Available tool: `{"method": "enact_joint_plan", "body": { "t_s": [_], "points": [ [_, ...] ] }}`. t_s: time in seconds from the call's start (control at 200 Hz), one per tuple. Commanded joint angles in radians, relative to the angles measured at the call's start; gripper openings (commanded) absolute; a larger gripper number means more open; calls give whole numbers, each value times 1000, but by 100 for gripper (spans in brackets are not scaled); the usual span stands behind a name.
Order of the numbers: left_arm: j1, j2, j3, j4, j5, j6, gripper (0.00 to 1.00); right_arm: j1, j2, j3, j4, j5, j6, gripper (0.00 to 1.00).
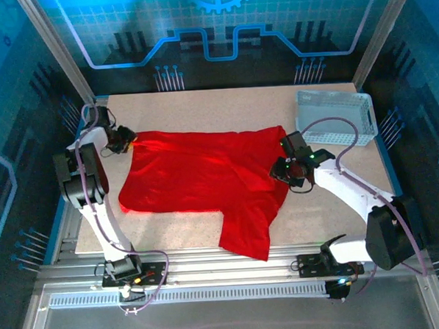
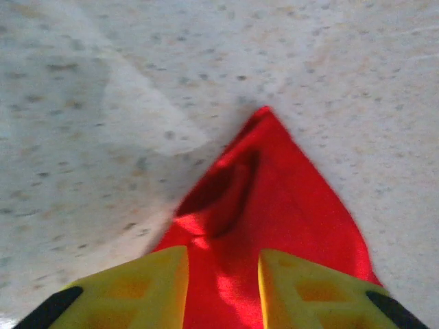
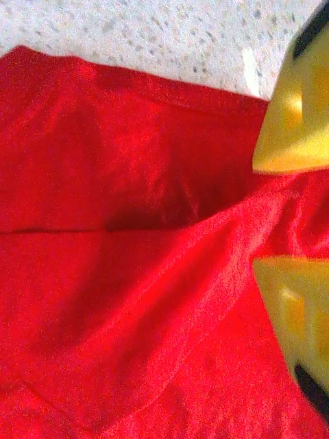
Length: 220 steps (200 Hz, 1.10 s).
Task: Fold the inside-out t-shirt
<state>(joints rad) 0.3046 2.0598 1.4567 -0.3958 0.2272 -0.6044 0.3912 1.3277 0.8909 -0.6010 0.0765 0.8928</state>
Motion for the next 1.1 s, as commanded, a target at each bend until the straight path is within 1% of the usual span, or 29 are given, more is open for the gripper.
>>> {"method": "enact_joint_plan", "body": {
  "t_s": [0.0, 0.085, 0.145, 0.285, 0.37, 0.435, 0.49, 0.615, 0.67, 0.765, 0.85, 0.915, 0.961, 1.096],
  "points": [
    [12, -104, 4, -103, -149, -11, 48, 14, -6, 95, -76, 154, -32, 54],
    [-18, -151, 40, -130, -208, 22, 54, 18, 18, 198, -81, 205, -119, 60],
    [-49, -163, 78, -151, -215, 49, 56, 15, 83, 267, -50, 183, -186, 61],
    [-136, -140, 99, -102, -131, 60, 57, 8, 316, 427, -18, 82, -215, 59],
    [-181, -83, 115, -77, -67, 59, 57, -2, 458, 510, 13, 30, -219, 59],
    [-199, -37, 117, -63, -40, 36, 57, -12, 553, 570, 20, 7, -216, 58],
    [-201, 1, 110, -36, -9, 12, 57, -20, 628, 614, 24, -8, -214, 58],
    [-196, 75, 119, -49, -28, -9, 57, -50, 763, 682, 25, -46, -194, 57],
    [-191, 100, 119, -50, -33, -16, 57, -62, 813, 711, 10, -38, -186, 57],
    [-182, 118, 109, -56, -53, -35, 57, -81, 883, 766, -1, -16, -184, 57],
    [-166, 115, 69, -22, -68, -71, 57, -105, 954, 847, -31, -24, -183, 56],
    [-154, 121, 54, 3, -64, -96, 57, -119, 993, 921, -53, -23, -187, 56],
    [-150, 130, 56, 16, -61, -108, 57, -126, 1054, 988, -74, -24, -190, 56],
    [-152, 177, 106, 74, 15, -131, 57, -152, 1209, 1255, -153, -46, -218, 56]
  ]
}}
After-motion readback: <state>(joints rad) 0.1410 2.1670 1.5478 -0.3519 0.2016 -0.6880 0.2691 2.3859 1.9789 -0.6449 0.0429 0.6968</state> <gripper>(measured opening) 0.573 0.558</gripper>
